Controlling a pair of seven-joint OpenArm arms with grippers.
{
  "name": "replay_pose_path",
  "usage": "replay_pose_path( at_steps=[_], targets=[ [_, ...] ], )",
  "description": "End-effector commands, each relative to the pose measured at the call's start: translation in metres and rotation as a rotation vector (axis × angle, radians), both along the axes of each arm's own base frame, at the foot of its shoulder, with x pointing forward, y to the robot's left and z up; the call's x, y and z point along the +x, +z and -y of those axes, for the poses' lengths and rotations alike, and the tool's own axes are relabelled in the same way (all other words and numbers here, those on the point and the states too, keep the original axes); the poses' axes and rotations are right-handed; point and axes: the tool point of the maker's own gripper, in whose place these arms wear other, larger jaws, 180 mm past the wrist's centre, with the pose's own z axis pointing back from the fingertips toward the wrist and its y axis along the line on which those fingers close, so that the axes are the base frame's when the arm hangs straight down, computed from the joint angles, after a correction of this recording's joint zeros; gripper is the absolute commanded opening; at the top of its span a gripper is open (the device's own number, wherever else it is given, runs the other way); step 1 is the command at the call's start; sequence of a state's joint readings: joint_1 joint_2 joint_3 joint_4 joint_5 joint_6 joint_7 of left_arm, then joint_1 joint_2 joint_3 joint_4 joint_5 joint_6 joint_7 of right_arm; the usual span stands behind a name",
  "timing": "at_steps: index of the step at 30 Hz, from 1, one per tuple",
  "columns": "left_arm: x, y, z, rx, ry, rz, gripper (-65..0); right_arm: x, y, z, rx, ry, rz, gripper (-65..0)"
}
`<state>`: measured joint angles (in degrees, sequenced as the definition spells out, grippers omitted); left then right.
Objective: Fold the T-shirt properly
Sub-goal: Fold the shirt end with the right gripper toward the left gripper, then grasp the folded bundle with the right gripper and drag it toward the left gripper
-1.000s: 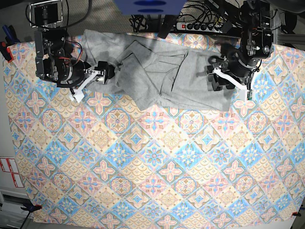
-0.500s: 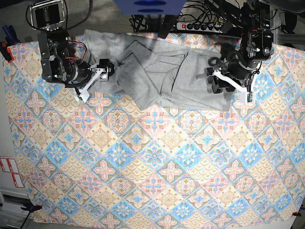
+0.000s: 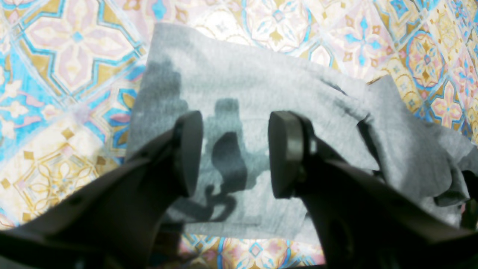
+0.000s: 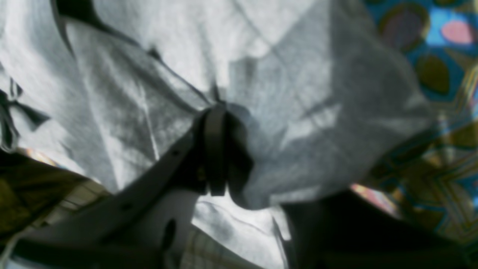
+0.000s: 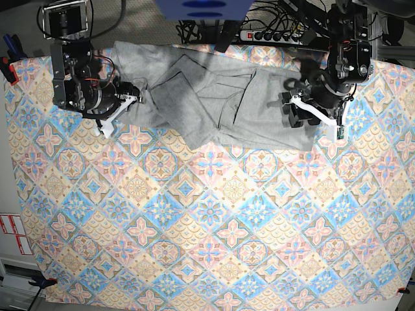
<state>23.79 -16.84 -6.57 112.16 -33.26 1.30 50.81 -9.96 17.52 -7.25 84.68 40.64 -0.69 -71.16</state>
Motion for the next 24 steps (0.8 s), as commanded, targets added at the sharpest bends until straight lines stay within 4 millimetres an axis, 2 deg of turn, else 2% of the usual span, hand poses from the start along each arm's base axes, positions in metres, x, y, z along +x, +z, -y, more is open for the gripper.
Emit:
replay_pose_path(
  at_steps=[1,5,10,16,21,24],
  targets=[
    [0.005,0.008,-0.001,0.003,-0.004,0.032,-35.5,-0.006,-0.004,-0.011,0.041,-0.015,-0.014,-53.9],
    [0.005,0.008,-0.002,0.004,-0.003,0.034,-35.6,0.003,0.000,0.001,0.047,-0.093,0.010,-64.8],
    [0.012,0.014,-0.002,0.004,-0.001,0.057,-35.8,0.013,0.006,0.020,0.034,-0.159,0.041,-64.9],
    [0.014,0.016,-0.003,0.004,0.000,0.063,-35.9,0.054,0.029,0.047,0.026,-0.250,0.141,-65.0],
    [0.015,0.016,-0.002,0.004,0.000,0.066,-35.9,0.089,0.048,0.054,0.026,-0.265,0.219,-65.0],
    [0.015,0.019,-0.002,0.004,-0.003,0.073,-35.9,0.102,0.055,0.057,0.030,-0.276,0.242,-65.0]
  ],
)
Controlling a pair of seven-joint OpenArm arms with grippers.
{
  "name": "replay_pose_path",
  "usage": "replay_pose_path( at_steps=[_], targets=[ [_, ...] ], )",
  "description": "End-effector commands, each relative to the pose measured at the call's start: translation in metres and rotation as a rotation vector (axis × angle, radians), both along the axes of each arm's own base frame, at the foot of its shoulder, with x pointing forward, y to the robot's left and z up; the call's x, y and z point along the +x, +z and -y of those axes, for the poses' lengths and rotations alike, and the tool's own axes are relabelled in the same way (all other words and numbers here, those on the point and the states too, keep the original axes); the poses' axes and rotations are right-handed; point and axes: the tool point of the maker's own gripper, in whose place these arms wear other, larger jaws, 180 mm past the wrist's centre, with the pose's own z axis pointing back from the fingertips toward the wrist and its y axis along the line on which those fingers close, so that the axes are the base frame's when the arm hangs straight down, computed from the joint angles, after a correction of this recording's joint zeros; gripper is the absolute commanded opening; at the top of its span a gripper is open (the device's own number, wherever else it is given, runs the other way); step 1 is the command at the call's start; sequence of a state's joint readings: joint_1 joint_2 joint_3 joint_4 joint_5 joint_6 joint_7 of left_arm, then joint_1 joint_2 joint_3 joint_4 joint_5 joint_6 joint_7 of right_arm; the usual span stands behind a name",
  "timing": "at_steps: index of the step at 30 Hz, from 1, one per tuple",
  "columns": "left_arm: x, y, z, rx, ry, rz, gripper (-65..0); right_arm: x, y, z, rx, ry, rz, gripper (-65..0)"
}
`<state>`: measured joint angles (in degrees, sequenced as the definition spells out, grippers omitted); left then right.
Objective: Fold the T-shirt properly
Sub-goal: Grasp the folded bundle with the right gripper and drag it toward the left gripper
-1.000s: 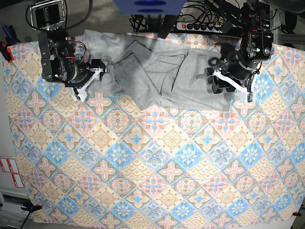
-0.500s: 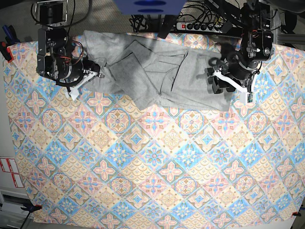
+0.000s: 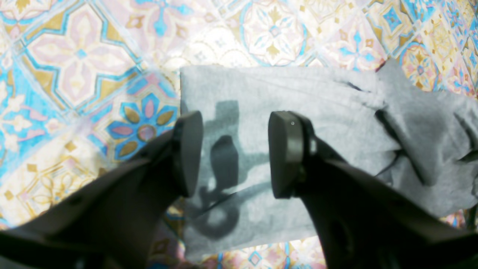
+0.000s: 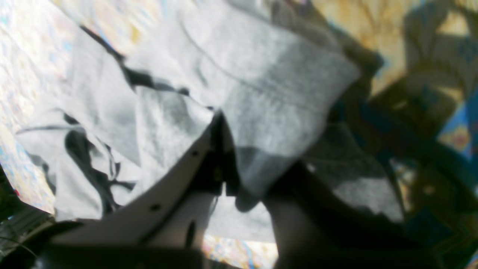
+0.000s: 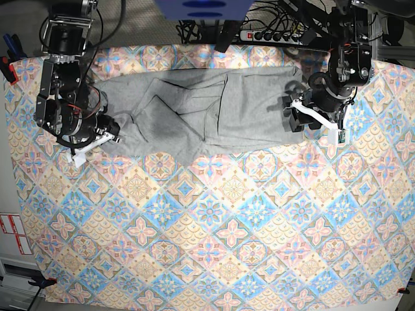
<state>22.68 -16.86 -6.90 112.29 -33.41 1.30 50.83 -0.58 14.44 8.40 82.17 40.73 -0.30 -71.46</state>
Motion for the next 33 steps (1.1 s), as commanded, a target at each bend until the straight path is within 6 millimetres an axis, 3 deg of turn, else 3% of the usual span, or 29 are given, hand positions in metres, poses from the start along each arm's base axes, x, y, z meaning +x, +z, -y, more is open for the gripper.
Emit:
replay_pose_path(
  at_steps=[1,5,10,13,16,24,28,33],
  targets=[
    [0.008,0.016,0.001,0.005,-0.009,0.058,-35.9,0.017,0.014,0.009,-0.008,-0.011,0.051,-65.0],
    [0.010,0.021,0.002,0.005,-0.014,0.074,-35.9,0.020,0.017,0.005,-0.004,-0.001,0.060,-65.0],
    [0.011,0.025,-0.008,-0.021,0.039,0.084,-35.9,0.009,0.018,-0.004,-0.008,0.030,0.063,-65.0],
    [0.011,0.032,-0.026,-0.070,0.113,0.101,-35.9,0.006,0.030,-0.038,0.004,0.141,0.108,-65.0],
    [0.012,0.036,-0.031,-0.102,0.133,0.110,-35.9,0.008,0.045,-0.069,0.009,0.242,0.160,-65.0],
    [-0.008,0.035,-0.068,-0.070,0.234,0.094,-35.9,-0.010,0.055,-0.162,0.124,0.430,0.192,-65.0],
    [-0.017,0.030,-0.073,-0.056,0.242,0.074,-35.9,-0.022,0.064,-0.202,0.175,0.519,0.209,-65.0],
    [-0.023,0.026,-0.073,-0.052,0.244,0.055,-35.9,-0.027,0.070,-0.227,0.200,0.589,0.218,-65.0]
  ],
)
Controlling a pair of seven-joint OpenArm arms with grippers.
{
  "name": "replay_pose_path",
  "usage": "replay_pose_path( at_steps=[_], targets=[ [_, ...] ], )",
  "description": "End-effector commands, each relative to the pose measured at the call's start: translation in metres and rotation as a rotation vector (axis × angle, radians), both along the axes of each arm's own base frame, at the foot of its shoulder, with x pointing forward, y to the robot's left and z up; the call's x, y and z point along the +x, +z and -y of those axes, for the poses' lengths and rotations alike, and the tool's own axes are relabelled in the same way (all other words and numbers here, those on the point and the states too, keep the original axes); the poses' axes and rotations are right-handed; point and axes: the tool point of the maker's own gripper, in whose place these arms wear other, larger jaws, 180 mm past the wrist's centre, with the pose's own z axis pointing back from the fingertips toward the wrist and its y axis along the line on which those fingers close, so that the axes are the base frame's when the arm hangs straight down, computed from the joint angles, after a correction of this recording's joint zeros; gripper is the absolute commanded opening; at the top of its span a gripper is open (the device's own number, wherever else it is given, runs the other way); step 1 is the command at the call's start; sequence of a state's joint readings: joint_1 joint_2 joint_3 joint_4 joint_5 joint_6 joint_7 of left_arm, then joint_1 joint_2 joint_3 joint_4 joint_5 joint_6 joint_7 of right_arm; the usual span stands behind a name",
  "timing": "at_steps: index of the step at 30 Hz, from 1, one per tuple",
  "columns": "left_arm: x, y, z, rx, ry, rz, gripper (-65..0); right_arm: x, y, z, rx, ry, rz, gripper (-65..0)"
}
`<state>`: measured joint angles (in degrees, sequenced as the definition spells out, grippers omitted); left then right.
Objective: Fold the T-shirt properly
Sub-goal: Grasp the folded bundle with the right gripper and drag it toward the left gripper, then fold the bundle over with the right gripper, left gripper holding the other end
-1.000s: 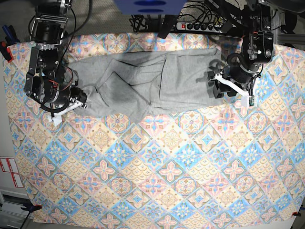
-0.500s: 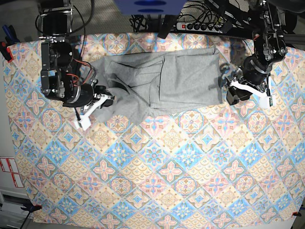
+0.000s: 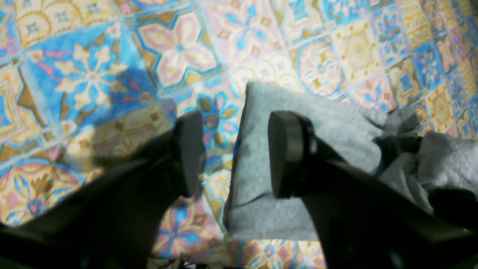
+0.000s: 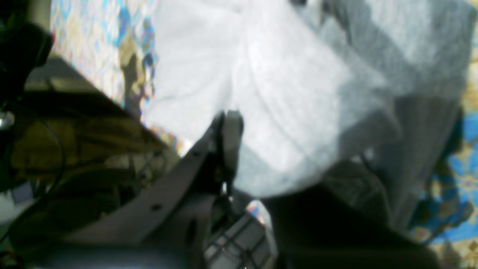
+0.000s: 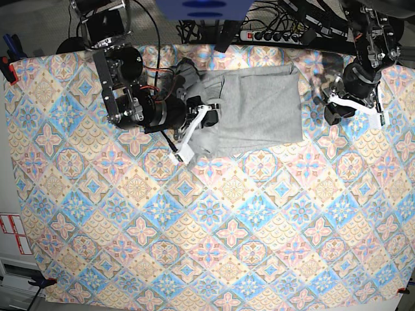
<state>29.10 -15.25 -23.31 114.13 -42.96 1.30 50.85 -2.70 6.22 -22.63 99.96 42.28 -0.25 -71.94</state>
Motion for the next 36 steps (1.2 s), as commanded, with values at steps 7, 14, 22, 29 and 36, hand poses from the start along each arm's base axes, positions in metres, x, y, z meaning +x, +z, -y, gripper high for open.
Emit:
replay_pose_path(
  at_steps=[7,14,22,29,36],
  targets=[
    [0.001,0.006,-0.003,0.015,-0.005,0.021,-35.9,0.009,0.029,-0.041,-0.035,0.333,0.253,-65.0],
    [-0.001,0.005,-0.002,0.014,-0.006,0.014,-35.9,-0.001,0.020,-0.078,-0.172,0.632,0.379,-65.0],
    [-0.007,0.002,-0.002,0.010,-0.004,-0.001,-35.9,-0.001,0.013,-0.116,-0.219,0.757,0.396,-65.0],
    [-0.012,-0.001,-0.002,0.010,-0.003,-0.013,-35.9,0.013,0.020,-0.144,-0.230,0.793,0.410,-65.0],
    [-0.012,-0.001,0.000,0.006,-0.005,-0.014,-35.9,0.021,0.025,-0.165,-0.159,0.749,0.443,-59.7]
  ],
)
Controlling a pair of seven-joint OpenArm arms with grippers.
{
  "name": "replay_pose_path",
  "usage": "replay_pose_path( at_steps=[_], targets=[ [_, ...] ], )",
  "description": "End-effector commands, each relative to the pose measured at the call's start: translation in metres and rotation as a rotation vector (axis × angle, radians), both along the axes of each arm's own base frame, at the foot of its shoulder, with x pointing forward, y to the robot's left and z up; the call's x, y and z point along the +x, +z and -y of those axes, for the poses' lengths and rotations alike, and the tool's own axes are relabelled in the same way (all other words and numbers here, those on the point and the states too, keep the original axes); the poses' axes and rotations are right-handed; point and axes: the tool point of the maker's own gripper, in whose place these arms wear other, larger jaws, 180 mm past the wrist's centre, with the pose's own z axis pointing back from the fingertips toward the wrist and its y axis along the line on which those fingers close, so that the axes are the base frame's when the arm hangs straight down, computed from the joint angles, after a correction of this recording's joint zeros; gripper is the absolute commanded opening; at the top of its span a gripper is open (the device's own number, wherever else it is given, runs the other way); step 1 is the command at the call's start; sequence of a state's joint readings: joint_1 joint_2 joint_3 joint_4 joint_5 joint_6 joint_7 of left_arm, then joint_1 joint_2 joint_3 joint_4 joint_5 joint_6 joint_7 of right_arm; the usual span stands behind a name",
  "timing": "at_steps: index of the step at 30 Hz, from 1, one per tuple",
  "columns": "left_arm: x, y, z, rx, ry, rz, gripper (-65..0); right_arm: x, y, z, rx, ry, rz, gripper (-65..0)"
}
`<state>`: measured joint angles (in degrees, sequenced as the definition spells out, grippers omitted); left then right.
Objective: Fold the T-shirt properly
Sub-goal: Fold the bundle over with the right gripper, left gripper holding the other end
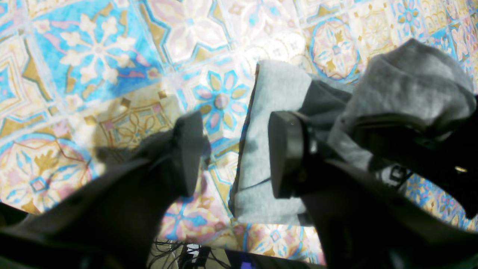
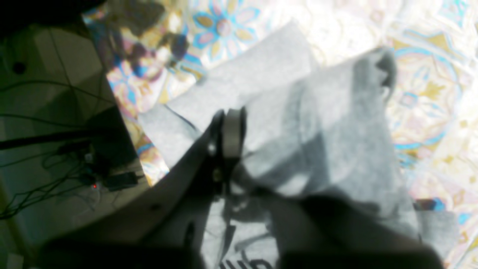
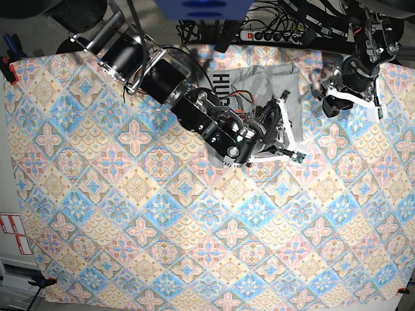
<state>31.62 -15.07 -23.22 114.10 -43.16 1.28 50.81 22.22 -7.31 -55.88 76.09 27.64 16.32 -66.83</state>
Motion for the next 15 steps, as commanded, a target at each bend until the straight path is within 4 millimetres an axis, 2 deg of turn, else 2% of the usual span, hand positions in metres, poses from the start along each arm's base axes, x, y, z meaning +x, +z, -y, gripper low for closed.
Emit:
replay_pose_path(
  at_steps=[1,6,8,13,15],
  targets=[
    [0.004,0.008,-0.002,0.012,-0.006,0.031,-35.9,0.010,0.020,-0.012,0.060,0.000,0.033,-56.9],
    [0.006,0.008,0.000,0.010,-0.009,0.033,-35.6,0.011,0.021,-0.012,0.065,-0.003,0.034,-44.1],
    [0.006,0.008,0.000,0.010,-0.009,0.033,-35.6,0.017,0.023,-0.008,0.073,-0.028,0.034,-40.8],
    [0.005,0.007,0.000,0.009,-0.012,0.028,-35.5,0.054,0.040,0.013,0.135,-0.168,0.033,-41.5],
    [0.005,0.005,0.007,-0.001,-0.028,0.021,-35.9,0.069,0.034,0.040,0.109,-0.221,0.043,-42.8]
  ],
)
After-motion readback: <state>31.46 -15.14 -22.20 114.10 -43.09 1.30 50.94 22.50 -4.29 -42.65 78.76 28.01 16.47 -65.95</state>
